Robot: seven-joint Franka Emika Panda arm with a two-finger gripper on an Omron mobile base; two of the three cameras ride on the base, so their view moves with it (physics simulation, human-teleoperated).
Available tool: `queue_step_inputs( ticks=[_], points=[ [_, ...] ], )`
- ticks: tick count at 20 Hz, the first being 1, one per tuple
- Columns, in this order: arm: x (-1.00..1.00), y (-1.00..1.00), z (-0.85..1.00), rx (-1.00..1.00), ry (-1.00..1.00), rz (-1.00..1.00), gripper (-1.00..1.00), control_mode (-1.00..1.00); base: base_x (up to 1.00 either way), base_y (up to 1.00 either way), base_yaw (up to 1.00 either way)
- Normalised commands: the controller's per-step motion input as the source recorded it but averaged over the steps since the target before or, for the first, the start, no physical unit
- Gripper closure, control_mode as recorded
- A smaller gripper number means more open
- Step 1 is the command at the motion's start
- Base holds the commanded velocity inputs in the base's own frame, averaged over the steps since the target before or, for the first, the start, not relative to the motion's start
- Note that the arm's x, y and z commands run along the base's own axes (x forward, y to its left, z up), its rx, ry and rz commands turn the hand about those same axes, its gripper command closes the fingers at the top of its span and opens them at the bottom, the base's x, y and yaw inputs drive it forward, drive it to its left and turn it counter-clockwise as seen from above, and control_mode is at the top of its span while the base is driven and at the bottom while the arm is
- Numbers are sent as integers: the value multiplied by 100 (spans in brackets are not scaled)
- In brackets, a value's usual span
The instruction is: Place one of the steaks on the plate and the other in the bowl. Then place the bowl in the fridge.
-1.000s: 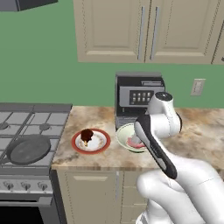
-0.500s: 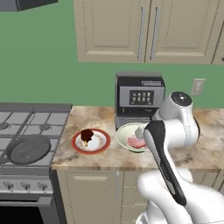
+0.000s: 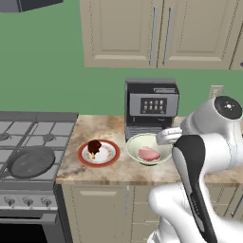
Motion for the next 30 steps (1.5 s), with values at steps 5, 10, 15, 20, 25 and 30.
queue_step_inputs(
  ticks=[5,10,15,20,25,30],
  points=[
    [-56,1,43,2,-15,-1,-100,100,-11,2,0],
    [0,0,0,0,0,0,-100,100,-17,89,55],
    [0,0,0,0,0,0,-100,100,-17,83,84],
    [0,0,0,0,0,0,-100,100,-26,97,67],
    [0,0,0,0,0,0,-100,100,-2,24,95],
    [0,0,0,0,0,0,-100,100,39,2,91]
  ],
)
